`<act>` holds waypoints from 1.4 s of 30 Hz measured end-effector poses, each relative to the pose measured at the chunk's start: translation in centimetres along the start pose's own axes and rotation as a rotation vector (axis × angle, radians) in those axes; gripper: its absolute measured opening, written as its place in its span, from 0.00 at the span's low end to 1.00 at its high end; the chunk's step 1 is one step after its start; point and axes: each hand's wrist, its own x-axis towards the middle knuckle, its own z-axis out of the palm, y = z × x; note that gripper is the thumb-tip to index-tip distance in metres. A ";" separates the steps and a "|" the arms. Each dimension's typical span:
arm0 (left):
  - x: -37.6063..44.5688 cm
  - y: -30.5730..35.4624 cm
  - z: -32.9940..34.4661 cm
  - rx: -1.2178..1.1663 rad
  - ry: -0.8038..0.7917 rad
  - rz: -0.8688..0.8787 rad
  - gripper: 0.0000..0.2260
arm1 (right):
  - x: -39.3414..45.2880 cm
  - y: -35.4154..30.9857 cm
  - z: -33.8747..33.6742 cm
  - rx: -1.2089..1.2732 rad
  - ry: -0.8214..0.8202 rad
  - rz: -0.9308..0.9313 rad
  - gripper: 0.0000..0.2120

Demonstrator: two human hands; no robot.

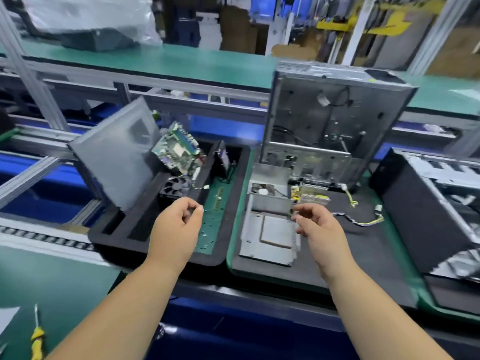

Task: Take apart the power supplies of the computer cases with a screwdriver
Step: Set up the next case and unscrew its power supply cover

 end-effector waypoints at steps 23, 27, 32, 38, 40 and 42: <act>-2.8 10.6 16.2 -0.120 -0.205 0.128 0.08 | -0.6 1.0 -17.8 0.047 0.201 0.004 0.13; -3.4 11.8 17.8 -0.121 -0.220 0.148 0.07 | -0.5 1.2 -20.0 0.038 0.204 0.009 0.14; -4.8 12.9 19.5 -0.126 -0.270 0.105 0.07 | -0.9 1.6 -22.1 0.014 0.186 0.009 0.15; -5.9 14.7 20.3 -0.114 -0.254 0.088 0.08 | -0.8 2.0 -23.8 0.056 0.172 -0.002 0.12; -6.6 14.2 20.4 -0.093 -0.236 0.080 0.07 | -1.1 2.6 -24.0 0.034 0.154 -0.003 0.12; -7.3 13.4 20.3 -0.065 -0.228 0.073 0.06 | -1.4 3.2 -24.0 0.041 0.135 -0.002 0.13</act>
